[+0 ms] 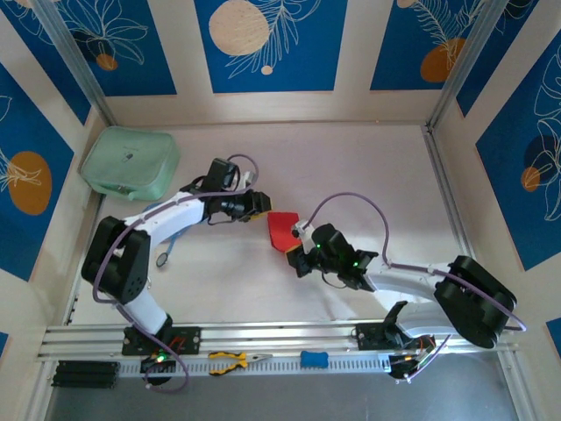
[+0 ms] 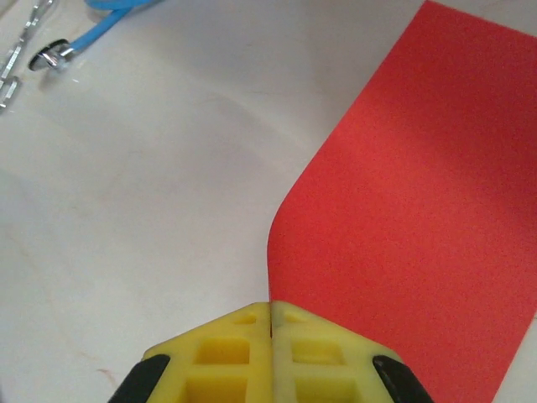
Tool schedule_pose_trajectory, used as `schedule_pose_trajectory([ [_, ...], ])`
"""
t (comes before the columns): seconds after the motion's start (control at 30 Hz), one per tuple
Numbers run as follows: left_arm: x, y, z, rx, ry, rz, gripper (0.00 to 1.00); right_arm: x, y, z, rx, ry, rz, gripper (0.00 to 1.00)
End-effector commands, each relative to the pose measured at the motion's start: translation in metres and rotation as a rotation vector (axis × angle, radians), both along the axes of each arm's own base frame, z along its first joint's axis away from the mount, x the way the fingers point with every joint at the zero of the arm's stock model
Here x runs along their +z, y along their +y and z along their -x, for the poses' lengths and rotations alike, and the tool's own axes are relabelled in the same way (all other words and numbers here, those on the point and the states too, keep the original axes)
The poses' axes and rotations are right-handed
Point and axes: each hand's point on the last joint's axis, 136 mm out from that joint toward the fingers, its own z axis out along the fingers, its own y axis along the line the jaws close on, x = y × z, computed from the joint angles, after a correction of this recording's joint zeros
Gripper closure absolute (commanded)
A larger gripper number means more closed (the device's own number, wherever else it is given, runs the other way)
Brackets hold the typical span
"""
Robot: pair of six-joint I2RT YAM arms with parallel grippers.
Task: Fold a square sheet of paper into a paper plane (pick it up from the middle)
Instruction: Third fold the triangle at the center of the table.
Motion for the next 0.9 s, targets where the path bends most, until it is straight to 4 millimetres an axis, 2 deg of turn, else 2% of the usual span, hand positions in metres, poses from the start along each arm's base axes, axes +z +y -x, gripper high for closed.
schedule_pose_trajectory([
  [0.0,0.012,-0.010,-0.006,-0.081,-0.051,0.029,0.65,0.003,0.013,0.007,0.022,0.141,-0.052,1.00],
  [0.13,0.004,-0.013,-0.014,-0.137,-0.101,-0.004,0.69,-0.005,0.014,0.005,-0.038,0.210,-0.073,1.00],
  [0.3,-0.007,-0.018,-0.014,-0.180,-0.085,-0.001,0.73,-0.012,0.014,0.015,-0.101,0.308,-0.097,1.00],
  [0.5,-0.004,-0.032,-0.011,-0.242,-0.081,0.074,0.74,-0.005,0.026,0.018,-0.088,0.339,-0.130,1.00],
  [0.67,-0.024,-0.041,-0.008,-0.275,-0.079,0.077,0.78,-0.021,0.037,0.019,-0.034,0.389,-0.124,1.00],
  [0.77,-0.036,-0.043,-0.002,-0.294,-0.072,0.042,0.82,-0.022,0.047,0.025,0.012,0.398,-0.133,1.00],
  [0.87,-0.053,-0.041,0.003,-0.298,-0.047,0.018,0.82,-0.023,0.046,0.024,0.018,0.403,-0.130,1.00],
])
